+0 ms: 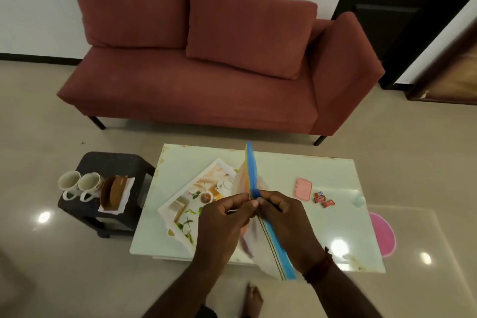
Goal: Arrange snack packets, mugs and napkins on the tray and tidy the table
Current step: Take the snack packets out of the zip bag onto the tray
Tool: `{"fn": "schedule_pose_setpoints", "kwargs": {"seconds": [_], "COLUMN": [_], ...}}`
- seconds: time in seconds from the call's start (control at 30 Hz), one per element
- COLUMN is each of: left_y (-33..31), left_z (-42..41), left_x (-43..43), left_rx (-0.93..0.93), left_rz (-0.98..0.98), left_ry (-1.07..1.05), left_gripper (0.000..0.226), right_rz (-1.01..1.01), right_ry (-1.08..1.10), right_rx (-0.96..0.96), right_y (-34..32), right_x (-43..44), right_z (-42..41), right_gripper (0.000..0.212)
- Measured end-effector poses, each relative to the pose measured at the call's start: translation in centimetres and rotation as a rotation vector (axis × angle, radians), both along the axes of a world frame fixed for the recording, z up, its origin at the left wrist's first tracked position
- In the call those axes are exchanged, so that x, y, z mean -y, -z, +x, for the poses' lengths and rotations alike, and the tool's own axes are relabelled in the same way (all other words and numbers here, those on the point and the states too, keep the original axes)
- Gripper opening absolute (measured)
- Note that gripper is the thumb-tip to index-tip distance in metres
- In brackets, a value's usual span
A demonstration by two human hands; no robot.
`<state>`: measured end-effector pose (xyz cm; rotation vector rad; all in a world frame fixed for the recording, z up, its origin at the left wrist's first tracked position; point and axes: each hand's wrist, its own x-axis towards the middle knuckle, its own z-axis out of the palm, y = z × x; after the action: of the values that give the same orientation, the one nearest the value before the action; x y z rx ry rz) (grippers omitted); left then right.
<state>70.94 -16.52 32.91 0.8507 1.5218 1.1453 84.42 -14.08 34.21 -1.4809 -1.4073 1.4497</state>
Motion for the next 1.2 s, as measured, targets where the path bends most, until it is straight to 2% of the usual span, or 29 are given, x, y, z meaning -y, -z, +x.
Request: {"fn": "schedule_pose_setpoints", "kwargs": {"seconds": [0.2, 0.3, 0.43, 0.53, 0.6, 0.73, 0.8, 0.87, 0.93, 1.03, 1.1, 1.2], "left_y": [0.3, 0.3, 0.3, 1.1, 1.3, 1.9, 2.5, 3.2, 3.3, 3.0, 2.6, 2.4], "left_z": [2.3, 2.9, 3.2, 2.7, 2.5, 2.3, 0.8, -1.4, -2.9, -3.5, -3.6, -3.6], "left_x": [-0.3, -0.3, 0.0, -0.2, -0.2, -0.3, -0.3, -0.1, 0.4, 0.6, 0.3, 0.1], "left_rx": [-0.113, -0.068, -0.090, -0.064, -0.039, 0.048, -0.010, -0.167, -0.275, -0.407, -0.446, -0.446], "left_rz": [-0.071, -0.085, -0.080, -0.137, -0.151, -0.207, -0.213, -0.193, -0.184, -0.153, -0.128, -0.107], "left_ry": [-0.051, -0.030, -0.123, -0.110, -0.082, -0.088, -0.147, -0.164, -0.109, -0.046, -0.064, -0.066], "left_gripper": [0.018, 0.016, 0.013, 0.032, 0.039, 0.012, 0.012, 0.010, 0.007, 0.014, 0.019, 0.024], "right_rz": [-0.372, -0.492, -0.507, -0.531, -0.489, -0.428, -0.398, -0.301, -0.224, -0.062, 0.075, 0.208], "right_ry": [-0.057, -0.089, -0.090, -0.032, 0.009, 0.168, 0.330, 0.428, 0.403, 0.329, 0.291, 0.295], "right_rx": [-0.397, -0.501, -0.479, -0.474, -0.449, -0.446, -0.466, -0.390, -0.268, 0.070, 0.318, 0.497], "right_y": [0.9, 1.5, 2.3, 3.0, 3.4, 3.8, 4.0, 4.0, 4.0, 4.5, 4.4, 3.4], "right_x": [-1.0, -1.4, -1.2, -1.1, -0.9, -0.7, -1.8, -3.1, -3.8, -4.3, -4.8, -4.8], "right_z": [3.0, 3.6, 3.5, 3.5, 3.4, 3.7, 5.2, 7.4, 8.9, 9.6, 9.5, 8.6], "right_gripper": [0.025, 0.032, 0.032, 0.019, 0.023, 0.022, 0.019, 0.018, 0.019, 0.017, 0.016, 0.015]}}
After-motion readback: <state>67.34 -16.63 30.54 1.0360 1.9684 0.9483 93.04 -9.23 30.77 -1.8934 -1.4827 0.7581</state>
